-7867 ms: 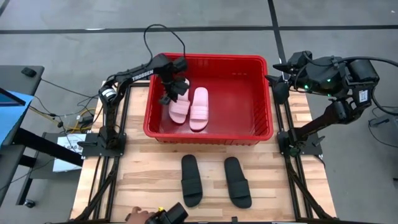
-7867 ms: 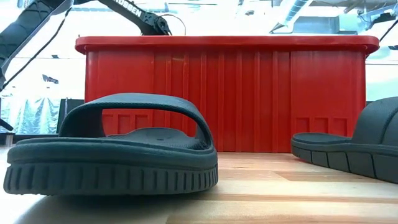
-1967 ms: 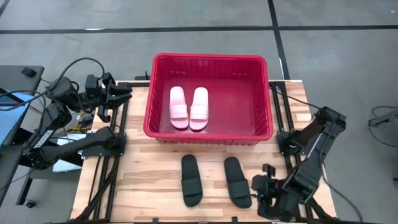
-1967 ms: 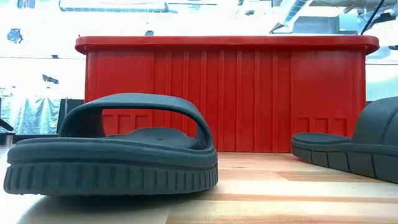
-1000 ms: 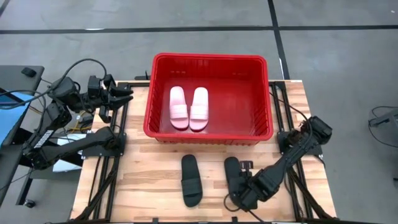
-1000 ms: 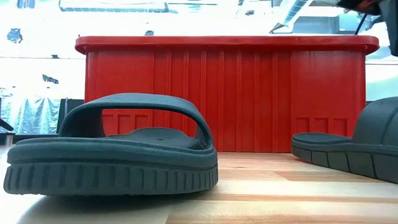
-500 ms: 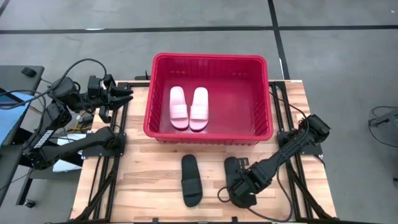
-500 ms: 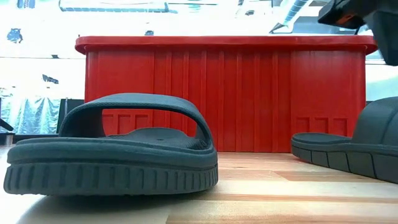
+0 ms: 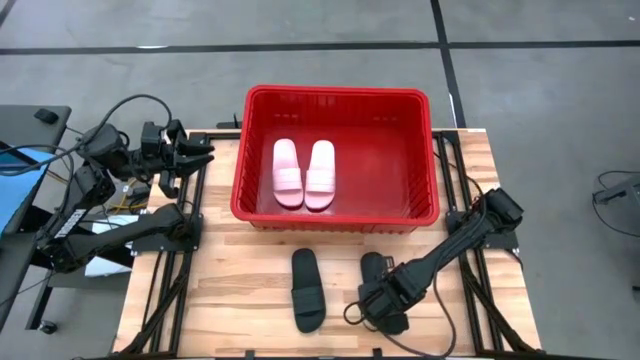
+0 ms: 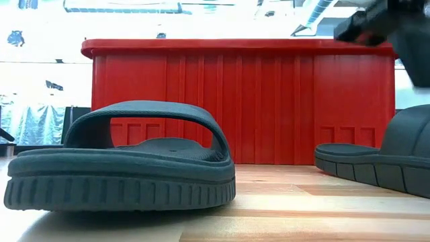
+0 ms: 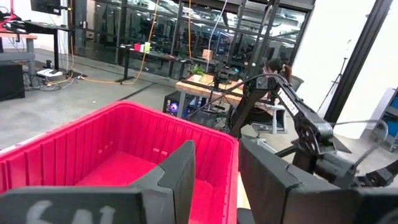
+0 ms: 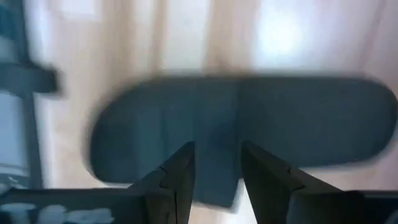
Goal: Pick and place slides into bin
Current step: Put the right black slide into the red container
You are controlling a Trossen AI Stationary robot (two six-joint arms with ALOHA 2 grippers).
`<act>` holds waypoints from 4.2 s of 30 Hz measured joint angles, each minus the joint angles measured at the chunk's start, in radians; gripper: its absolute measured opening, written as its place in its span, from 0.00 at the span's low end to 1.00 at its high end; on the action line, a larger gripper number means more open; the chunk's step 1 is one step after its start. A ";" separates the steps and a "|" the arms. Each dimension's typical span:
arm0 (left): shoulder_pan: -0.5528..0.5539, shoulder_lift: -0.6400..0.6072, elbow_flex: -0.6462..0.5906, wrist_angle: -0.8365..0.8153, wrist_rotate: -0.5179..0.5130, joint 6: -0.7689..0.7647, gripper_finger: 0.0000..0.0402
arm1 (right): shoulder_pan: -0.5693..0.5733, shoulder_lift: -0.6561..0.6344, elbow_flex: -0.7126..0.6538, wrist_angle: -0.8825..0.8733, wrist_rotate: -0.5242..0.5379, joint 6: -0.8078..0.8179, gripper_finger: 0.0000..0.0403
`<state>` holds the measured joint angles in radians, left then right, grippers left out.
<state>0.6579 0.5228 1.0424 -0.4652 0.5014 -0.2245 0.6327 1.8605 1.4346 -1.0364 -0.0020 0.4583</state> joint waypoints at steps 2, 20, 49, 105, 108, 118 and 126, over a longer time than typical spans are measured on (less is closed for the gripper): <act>0.000 0.000 0.000 0.000 0.002 0.000 0.28 | 0.001 0.014 -0.003 -0.010 0.003 -0.005 0.30; 0.000 0.000 0.000 0.003 0.013 -0.007 0.28 | -0.006 0.081 0.000 -0.009 -0.011 0.005 0.30; 0.000 0.000 0.000 0.002 0.011 -0.008 0.28 | -0.028 0.081 0.026 -0.033 -0.068 0.069 0.00; 0.000 0.000 0.000 -0.066 0.012 0.000 0.28 | -0.024 0.080 0.698 -0.536 0.008 0.069 0.00; 0.000 0.000 0.000 -0.069 0.012 -0.006 0.28 | -0.024 0.080 0.718 -0.535 0.008 0.045 0.00; 0.000 0.000 0.000 -0.068 0.012 -0.031 0.28 | -0.031 0.080 0.766 -0.535 0.020 -0.034 0.00; 0.000 0.000 0.000 -0.068 0.012 -0.034 0.28 | -0.074 0.080 0.819 -0.535 0.060 -0.089 0.00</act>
<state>0.6578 0.5228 1.0424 -0.5334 0.5133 -0.2584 0.5591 1.9404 2.2536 -1.5713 0.0583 0.3693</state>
